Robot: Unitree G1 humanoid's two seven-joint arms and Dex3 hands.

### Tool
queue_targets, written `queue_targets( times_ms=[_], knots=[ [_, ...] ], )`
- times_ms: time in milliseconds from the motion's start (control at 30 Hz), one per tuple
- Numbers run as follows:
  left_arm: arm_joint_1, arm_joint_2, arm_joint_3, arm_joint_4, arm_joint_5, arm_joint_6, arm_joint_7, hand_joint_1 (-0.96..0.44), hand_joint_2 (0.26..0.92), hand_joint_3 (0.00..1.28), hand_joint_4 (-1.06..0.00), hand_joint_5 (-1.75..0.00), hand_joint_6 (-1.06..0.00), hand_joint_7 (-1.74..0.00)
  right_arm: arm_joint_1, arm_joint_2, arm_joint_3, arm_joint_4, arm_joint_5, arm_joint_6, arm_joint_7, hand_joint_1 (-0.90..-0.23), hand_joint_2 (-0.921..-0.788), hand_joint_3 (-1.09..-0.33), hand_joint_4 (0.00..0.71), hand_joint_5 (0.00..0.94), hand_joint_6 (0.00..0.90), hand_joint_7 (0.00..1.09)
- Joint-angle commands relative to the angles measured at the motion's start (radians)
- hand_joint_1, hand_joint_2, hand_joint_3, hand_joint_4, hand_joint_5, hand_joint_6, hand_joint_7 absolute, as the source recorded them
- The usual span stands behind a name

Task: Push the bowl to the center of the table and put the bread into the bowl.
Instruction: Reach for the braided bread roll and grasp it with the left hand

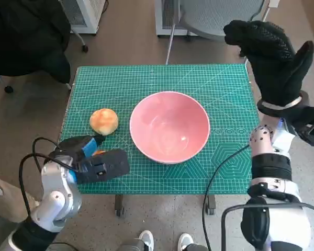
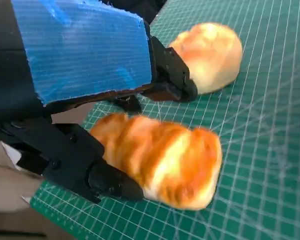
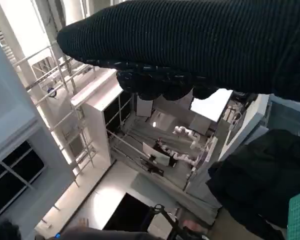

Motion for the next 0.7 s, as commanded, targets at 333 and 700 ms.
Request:
queue_targets(
  times_ms=[333, 700],
  knots=[
    [0.01, -0.011, -0.005, 0.058, 0.057, -0.06, 0.016, 0.01, 0.881, 0.35, -0.42, -1.45, -0.42, -1.4, 0.018, -0.026, -0.004, -0.002, 0.001, 0.015, -0.023, -0.76, -0.921, -0.786, 0.238, 0.006, 0.294, 0.0],
    [-0.003, -0.015, 0.018, 0.085, 0.046, -0.083, 0.007, 0.0, 0.92, 0.28, -0.41, -1.44, -0.42, -1.41, 0.021, -0.036, -0.001, -0.008, -0.007, 0.008, -0.063, -0.771, -0.921, -0.793, 0.236, 0.002, 0.293, 0.0]
  ],
)
